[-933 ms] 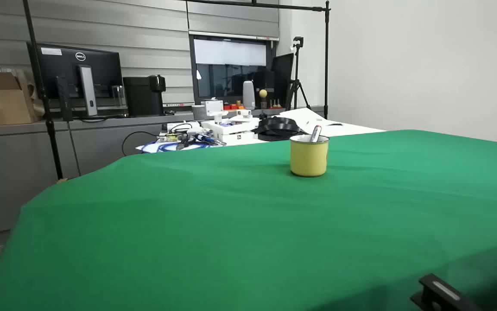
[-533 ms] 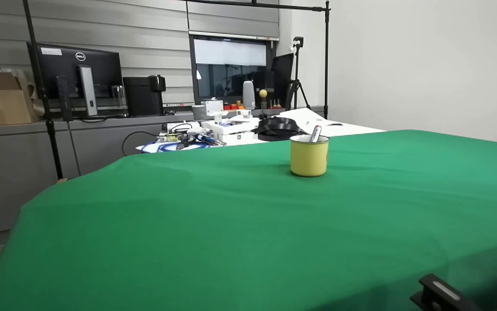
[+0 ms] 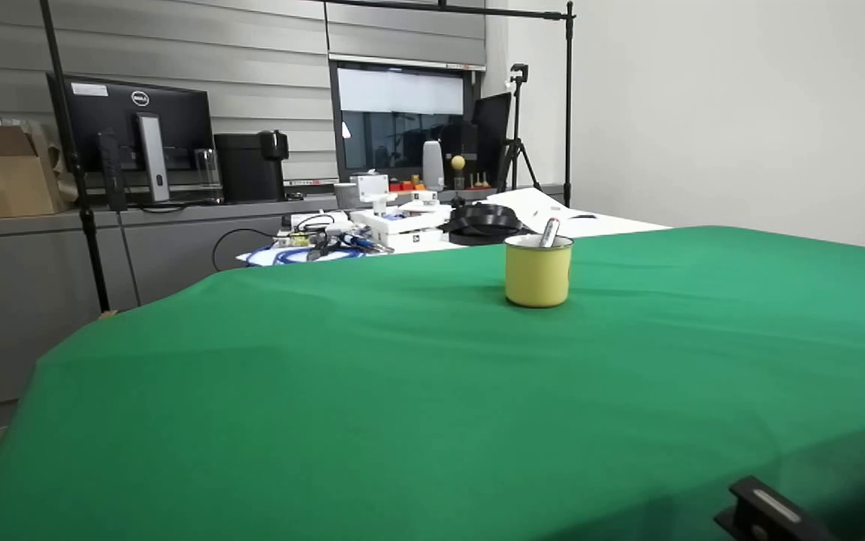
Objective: Remove the marker from the cup and put it on the table
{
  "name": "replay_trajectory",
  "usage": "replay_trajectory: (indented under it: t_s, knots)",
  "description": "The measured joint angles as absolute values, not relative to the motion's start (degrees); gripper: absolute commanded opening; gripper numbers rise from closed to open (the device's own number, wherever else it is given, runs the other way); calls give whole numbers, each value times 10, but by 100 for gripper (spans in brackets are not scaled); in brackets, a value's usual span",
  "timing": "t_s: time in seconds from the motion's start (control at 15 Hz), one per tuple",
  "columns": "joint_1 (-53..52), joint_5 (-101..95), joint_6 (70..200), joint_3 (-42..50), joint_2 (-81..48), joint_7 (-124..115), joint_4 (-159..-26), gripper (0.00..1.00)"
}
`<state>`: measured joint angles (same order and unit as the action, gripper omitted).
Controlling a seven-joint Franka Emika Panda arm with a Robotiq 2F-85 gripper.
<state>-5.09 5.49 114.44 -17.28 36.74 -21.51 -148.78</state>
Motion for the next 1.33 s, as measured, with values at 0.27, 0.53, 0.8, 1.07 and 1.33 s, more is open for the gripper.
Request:
replay_trajectory:
  t_s: [0.27, 0.53, 0.8, 1.07, 1.33]
  knots:
    - [-17, 54, 1172, -151, 323, -217, -1476, 100]
    - [30, 37, 1182, -131, 229, -249, -1428, 100]
    - [55, 10, 1176, -112, 113, -330, -1341, 100]
    - [51, 12, 1131, -81, 2, -400, -1235, 100]
    - [39, 45, 1065, -42, -101, -444, -1125, 100]
